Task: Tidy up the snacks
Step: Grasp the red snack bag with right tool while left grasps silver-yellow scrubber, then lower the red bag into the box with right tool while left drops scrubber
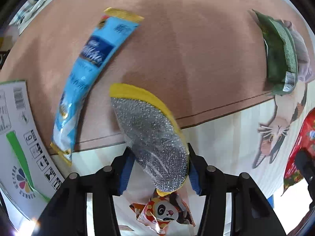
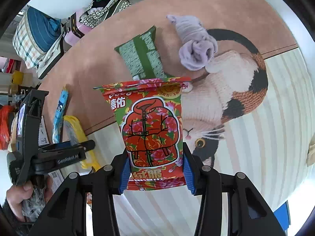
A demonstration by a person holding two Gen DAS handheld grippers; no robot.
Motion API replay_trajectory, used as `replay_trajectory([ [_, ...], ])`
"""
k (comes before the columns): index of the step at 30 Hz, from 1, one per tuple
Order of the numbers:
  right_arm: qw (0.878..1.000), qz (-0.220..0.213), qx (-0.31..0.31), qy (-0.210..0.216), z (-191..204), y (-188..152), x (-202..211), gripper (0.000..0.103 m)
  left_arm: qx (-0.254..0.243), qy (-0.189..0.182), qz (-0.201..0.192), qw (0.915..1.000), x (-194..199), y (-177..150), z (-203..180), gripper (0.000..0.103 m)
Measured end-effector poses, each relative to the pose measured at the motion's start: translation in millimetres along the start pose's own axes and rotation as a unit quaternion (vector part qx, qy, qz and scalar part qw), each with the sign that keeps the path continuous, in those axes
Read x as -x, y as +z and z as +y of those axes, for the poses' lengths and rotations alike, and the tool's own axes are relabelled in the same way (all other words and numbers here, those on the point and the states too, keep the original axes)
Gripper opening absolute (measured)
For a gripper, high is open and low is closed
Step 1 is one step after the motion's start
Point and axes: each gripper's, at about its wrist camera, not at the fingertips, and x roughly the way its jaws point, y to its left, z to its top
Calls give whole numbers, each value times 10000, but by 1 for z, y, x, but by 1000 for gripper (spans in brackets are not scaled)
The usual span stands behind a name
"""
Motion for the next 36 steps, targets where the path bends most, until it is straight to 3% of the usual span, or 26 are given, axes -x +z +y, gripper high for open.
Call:
replay_trajectory([
  [5, 9999, -17, 150, -3, 28, -8, -5, 48, 108, -55, -397, 9991, 24, -16, 11, 41],
  [10, 9989, -128, 435, 101, 68, -19, 13, 48, 58, -277, -971, 9949, 82, -47, 22, 41],
  [16, 9938, -360, 959, 438, 148, -43, 54, 48, 322, -566, -1684, 9836, 160, -108, 89, 41],
  [20, 9868, -381, 1419, 687, 217, -75, 70, 48, 681, -438, -1960, 9772, 191, -153, 168, 41],
  [24, 9800, -269, 1800, 812, 289, -113, 62, 48, 1135, -48, -1954, 9741, 188, -178, 236, 41],
  [28, 9782, 57, 1912, 813, 353, -147, 23, 48, 1427, 230, -1790, 9732, 165, -182, 304, 41],
  [36, 9813, 413, 1865, 243, 416, -171, -58, 48, 1596, 200, -1255, 9790, 112, -131, 372, 41],
])
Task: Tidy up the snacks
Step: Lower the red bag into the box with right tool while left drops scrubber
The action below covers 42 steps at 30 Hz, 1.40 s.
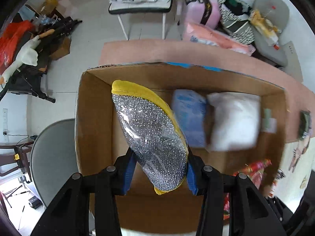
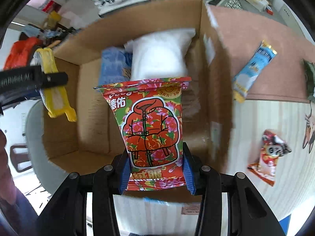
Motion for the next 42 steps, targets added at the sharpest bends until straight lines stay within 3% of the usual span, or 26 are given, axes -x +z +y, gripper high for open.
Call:
replay_trajectory([
  [12, 9975, 382, -379, -454, 15, 5, -69, 48, -288, 102, 588, 9978, -76, 40, -1, 42],
  [20, 9960, 513, -295, -662, 30, 18, -83, 52, -149, -104, 695, 9974, -71, 39, 6, 46],
  [22, 9966, 415, -236, -665, 36, 18, -75, 71, -109, -173, 608, 9979, -62, 38, 10, 51],
  [24, 9978, 362, -147, -543, 43, 18, -64, 84, -125, -197, 411, 9989, -44, 32, 15, 67],
  [26, 9982, 259, -76, -528, 53, 17, -48, 90, -163, -141, 144, 9997, -25, 26, 18, 92],
  [27, 9983, 192, -31, -550, 58, 17, -39, 99, -209, -58, 20, 9998, -12, 20, 20, 96],
  [33, 9986, -134, 12, -517, 67, 8, 1, 103, -129, -234, -384, 9989, 36, -24, 31, 97],
  [42, 9956, -639, 186, -657, 56, -16, 53, 103, 2, -279, -829, 9962, 71, -96, 37, 97],
])
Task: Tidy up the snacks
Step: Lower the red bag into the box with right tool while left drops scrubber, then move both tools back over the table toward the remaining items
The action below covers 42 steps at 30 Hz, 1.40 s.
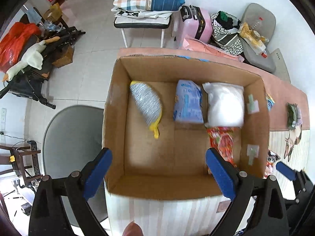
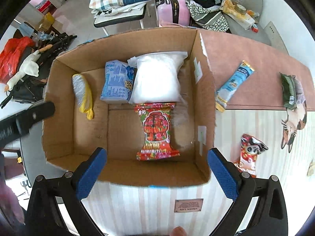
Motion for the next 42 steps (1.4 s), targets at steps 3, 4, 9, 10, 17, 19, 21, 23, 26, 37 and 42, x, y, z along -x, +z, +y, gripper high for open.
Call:
replay_trajectory([
  [3, 9999, -135, 91, 5, -3, -12, 14, 103, 71, -46, -76, 9999, 12, -14, -6, 97],
  [4, 9998, -183, 121, 8, -6, -17, 23, 103, 85, -26, -121, 9999, 17, -18, -7, 97],
  [9, 9990, -387, 211, 81, -9, -35, 52, 103, 21, 131, -458, 9989, 47, -42, -17, 97],
  [10, 9988, -431, 232, 91, -9, -39, 59, 103, 13, 148, -517, 9986, 52, -45, -18, 97],
  [17, 9971, -643, 311, 256, -15, -56, 90, 103, 56, 80, -700, 9975, 77, -63, -28, 97],
  [19, 9967, -664, 279, 363, -21, -58, 95, 103, 24, 45, -746, 9972, 84, -63, -37, 97],
  [21, 9961, -706, 207, 486, -31, -58, 100, 103, -62, 82, -816, 9966, 90, -61, -51, 97],
  [23, 9953, -841, 87, 475, -46, -58, 105, 103, -178, 77, -916, 9956, 95, -57, -72, 97],
  [26, 9949, -872, -123, 498, -83, -54, 109, 103, -460, -31, -933, 9946, 93, -48, -117, 97],
  [37, 9826, -697, -1721, -20, -359, -24, 96, 103, -1461, -709, -63, 9867, -8, 23, -351, 97],
  [42, 9722, -567, -2264, 205, -489, 26, 59, 102, -1613, -1010, 611, 9798, -77, 60, -451, 97],
])
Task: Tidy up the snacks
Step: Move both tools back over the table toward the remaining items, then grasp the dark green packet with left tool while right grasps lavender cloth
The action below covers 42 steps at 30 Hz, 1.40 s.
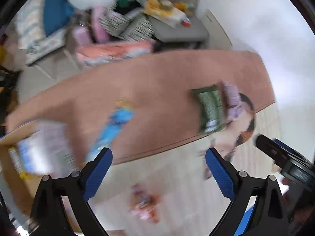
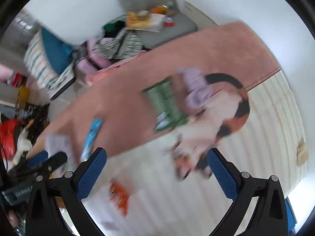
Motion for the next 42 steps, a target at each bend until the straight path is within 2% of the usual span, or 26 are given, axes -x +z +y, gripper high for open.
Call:
replay_trajectory([
  [2, 9995, 285, -84, -58, -27, 37, -32, 97, 22, 4, 223, 9997, -27, 21, -17, 90],
  [5, 9975, 700, -94, -70, -50, 80, -80, 89, -22, 98, 483, 9988, -60, 45, -36, 90],
  [7, 9949, 1004, -79, -42, -58, 100, -115, 87, -74, 249, 604, 9978, -76, 54, -44, 90],
  [10, 9915, 1295, -50, -139, -66, 117, -150, 78, -107, 306, 713, 9969, -85, 61, -48, 90],
  [11, 9901, 1389, -46, -177, -69, 121, -160, 70, -93, 250, 746, 9969, -87, 62, -50, 90],
  [12, 9892, 1451, -20, -229, -71, 123, -168, 55, -68, 211, 790, 9966, -90, 65, -53, 90],
  [14, 9881, 1506, -17, -316, -78, 126, -175, 36, -66, 93, 828, 9965, -92, 69, -60, 90],
  [15, 9883, 1497, -60, -287, -82, 126, -175, 33, -86, 63, 863, 9962, -94, 70, -63, 90],
  [19, 9906, 1299, -254, -343, -114, 125, -158, 29, -249, -72, 1208, 9923, -115, 78, -87, 90],
  [23, 9911, 1174, -385, -495, -141, 123, -140, 29, -324, 37, 1652, 9857, -153, 78, -110, 90],
  [24, 9910, 1159, -406, -531, -145, 123, -137, 28, -327, 58, 1689, 9851, -159, 78, -112, 86],
  [26, 9906, 1150, -444, -600, -151, 120, -131, 28, -360, 251, 1774, 9832, -171, 76, -117, 42],
  [27, 9903, 1151, -459, -626, -154, 119, -129, 28, -368, 335, 1761, 9831, -172, 76, -117, 43],
  [29, 9900, 1141, -494, -664, -157, 117, -124, 27, -402, 394, 1582, 9858, -168, 73, -116, 34],
  [31, 9904, 1120, -482, -647, -152, 112, -119, 26, -412, 463, 1384, 9884, -155, 68, -113, 31],
  [34, 9918, 1044, -379, -638, -137, 102, -105, 25, -401, 381, 1153, 9918, -130, 59, -102, 31],
  [39, 9954, 842, -118, -441, -97, 82, -77, 25, -382, 105, 559, 9976, -57, 25, -75, 30],
  [42, 9970, 707, 165, -282, -56, 61, -56, 25, -381, -37, 204, 9991, -10, 4, -49, 30],
])
